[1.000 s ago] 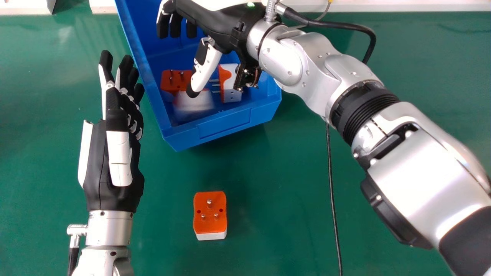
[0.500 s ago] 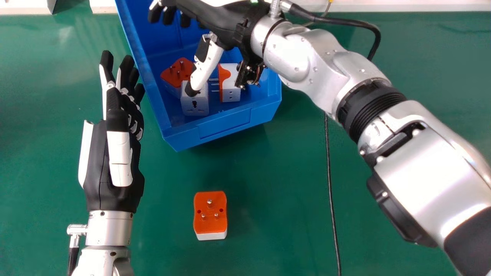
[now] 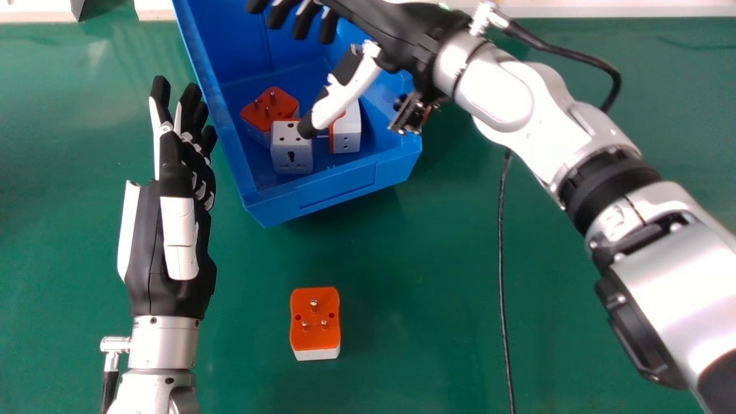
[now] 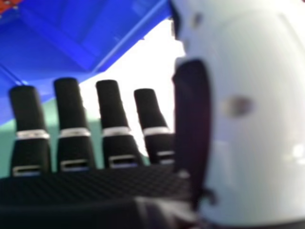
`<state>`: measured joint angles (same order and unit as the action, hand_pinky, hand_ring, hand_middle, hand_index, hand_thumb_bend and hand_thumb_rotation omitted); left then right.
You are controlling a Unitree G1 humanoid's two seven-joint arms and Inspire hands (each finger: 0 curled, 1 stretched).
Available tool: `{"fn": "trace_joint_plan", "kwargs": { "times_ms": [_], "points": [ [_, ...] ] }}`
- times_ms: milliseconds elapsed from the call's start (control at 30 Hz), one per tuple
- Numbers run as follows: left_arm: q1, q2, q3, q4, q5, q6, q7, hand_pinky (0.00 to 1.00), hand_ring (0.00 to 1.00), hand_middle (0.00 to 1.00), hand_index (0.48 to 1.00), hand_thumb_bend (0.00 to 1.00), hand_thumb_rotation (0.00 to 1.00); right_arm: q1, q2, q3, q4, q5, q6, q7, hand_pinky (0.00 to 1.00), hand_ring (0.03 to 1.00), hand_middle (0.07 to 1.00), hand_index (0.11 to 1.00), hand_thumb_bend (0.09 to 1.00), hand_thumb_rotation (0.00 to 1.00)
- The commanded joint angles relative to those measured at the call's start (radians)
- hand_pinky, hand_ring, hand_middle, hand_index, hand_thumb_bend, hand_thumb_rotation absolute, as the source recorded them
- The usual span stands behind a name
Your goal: Pick all objects and put in blue box
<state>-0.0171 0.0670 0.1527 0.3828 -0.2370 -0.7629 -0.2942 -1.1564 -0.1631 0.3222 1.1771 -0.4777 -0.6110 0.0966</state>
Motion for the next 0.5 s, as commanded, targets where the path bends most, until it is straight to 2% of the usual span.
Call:
{"fn": "trace_joint_plan", "kwargs": {
  "times_ms": [0, 167, 300, 467],
  "points": [
    [0.001, 0.002, -0.011, -0.026, 0.003, -0.004, -0.011, 1.00, 1.00, 1.00, 1.000, 0.86, 1.00, 0.019, -0.024, -0.025, -0.059, 0.038, -0.052, 0.002, 0.49, 0.615, 0.690, 0.735, 0.950, 0.13],
    [0.003, 0.004, -0.011, -0.029, -0.009, -0.003, -0.022, 1.00, 1.00, 1.00, 1.000, 0.86, 1.00, 0.094, -0.057, -0.042, -0.121, 0.054, -0.102, 0.008, 0.47, 0.606, 0.685, 0.730, 0.949, 0.13],
    [0.004, 0.003, -0.010, -0.029, -0.009, -0.004, -0.024, 1.00, 1.00, 1.00, 1.000, 0.86, 1.00, 0.171, -0.088, -0.051, -0.197, 0.067, -0.129, 0.007, 0.45, 0.595, 0.685, 0.725, 0.948, 0.13],
    [0.008, 0.003, -0.012, -0.035, -0.003, 0.002, -0.020, 1.00, 1.00, 1.00, 1.000, 0.87, 1.00, 0.295, -0.122, -0.080, -0.315, 0.117, -0.135, 0.048, 0.44, 0.587, 0.693, 0.719, 0.948, 0.12]
  ]
}}
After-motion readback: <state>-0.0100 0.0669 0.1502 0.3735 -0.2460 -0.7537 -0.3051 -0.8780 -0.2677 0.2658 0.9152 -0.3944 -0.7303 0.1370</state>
